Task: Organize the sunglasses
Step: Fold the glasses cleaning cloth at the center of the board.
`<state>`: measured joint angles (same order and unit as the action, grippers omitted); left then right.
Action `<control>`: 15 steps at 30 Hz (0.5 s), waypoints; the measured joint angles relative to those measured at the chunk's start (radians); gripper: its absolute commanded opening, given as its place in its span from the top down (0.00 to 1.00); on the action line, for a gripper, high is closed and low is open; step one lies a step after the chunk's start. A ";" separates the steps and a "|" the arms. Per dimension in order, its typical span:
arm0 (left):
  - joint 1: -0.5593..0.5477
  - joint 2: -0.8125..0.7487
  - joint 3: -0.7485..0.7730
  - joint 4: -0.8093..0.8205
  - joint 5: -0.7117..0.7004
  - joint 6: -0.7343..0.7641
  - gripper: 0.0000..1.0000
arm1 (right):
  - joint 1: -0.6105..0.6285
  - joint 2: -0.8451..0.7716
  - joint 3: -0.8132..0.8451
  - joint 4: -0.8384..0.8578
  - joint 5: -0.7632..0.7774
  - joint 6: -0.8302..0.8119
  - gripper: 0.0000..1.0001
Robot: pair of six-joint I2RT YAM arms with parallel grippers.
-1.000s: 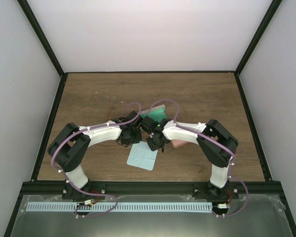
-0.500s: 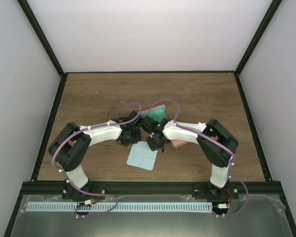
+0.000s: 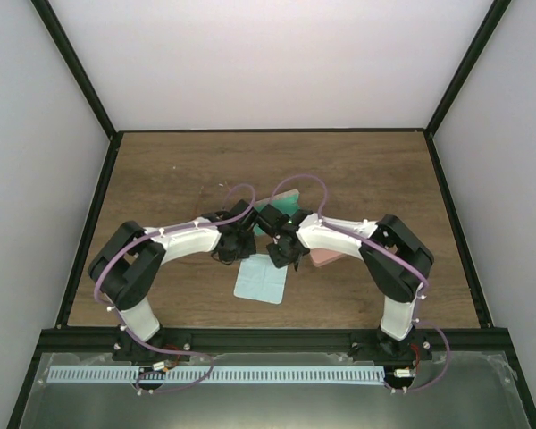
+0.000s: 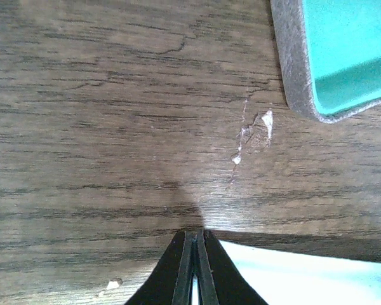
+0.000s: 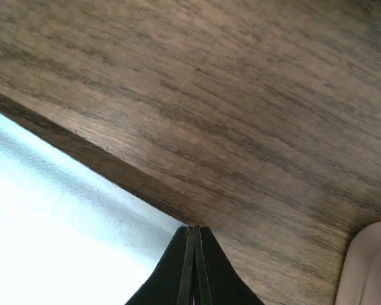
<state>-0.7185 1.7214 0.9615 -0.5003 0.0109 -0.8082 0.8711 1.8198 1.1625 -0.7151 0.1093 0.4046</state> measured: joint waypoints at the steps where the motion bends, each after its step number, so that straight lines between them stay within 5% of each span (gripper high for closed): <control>1: 0.002 0.000 0.000 0.001 0.000 0.000 0.96 | -0.003 0.000 0.004 -0.002 0.000 -0.001 0.99; 15: 0.048 0.000 0.019 0.040 -0.002 -0.020 0.96 | -0.026 0.063 0.148 -0.097 0.034 -0.054 0.99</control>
<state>-0.6701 1.7214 0.9806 -0.4599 0.0093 -0.8280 0.8452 1.8828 1.3102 -0.8116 0.1429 0.3504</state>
